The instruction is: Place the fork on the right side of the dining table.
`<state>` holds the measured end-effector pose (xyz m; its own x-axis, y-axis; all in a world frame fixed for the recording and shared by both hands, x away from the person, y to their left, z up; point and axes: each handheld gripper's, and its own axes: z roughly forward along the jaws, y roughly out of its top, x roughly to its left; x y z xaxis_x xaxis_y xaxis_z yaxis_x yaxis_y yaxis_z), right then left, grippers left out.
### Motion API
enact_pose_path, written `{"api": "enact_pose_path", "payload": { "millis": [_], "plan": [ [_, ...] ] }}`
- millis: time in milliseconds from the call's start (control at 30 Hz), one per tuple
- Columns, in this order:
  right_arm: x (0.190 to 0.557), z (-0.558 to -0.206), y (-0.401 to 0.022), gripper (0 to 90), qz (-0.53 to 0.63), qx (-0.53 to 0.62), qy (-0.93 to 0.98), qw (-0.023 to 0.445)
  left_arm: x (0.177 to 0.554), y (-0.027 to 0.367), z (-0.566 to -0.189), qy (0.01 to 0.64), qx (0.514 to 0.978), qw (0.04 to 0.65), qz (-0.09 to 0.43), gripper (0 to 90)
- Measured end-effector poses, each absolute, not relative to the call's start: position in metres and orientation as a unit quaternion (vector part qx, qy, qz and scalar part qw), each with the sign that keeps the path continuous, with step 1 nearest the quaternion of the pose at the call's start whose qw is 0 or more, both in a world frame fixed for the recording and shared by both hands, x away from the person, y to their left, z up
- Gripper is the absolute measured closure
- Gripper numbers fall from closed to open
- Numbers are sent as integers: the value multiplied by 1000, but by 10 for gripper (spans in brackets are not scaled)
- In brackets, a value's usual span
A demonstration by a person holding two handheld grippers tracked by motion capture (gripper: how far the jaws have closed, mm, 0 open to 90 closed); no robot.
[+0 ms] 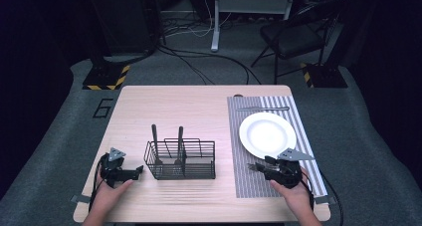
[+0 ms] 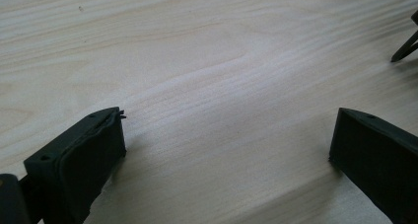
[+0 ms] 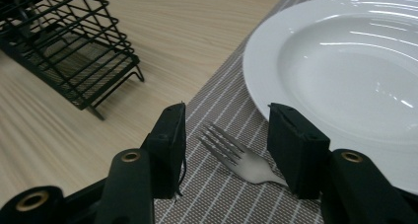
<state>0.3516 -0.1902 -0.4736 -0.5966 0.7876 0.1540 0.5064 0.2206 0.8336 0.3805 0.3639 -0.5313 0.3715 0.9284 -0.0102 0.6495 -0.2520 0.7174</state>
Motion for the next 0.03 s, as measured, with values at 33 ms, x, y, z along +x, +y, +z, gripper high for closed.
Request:
{"api": "enact_pose_path", "payload": {
  "millis": [33],
  "plan": [
    [351,-475,-188,470,463,413,770,151,381,364,-531,518,762,325,214,2]
  ]
}}
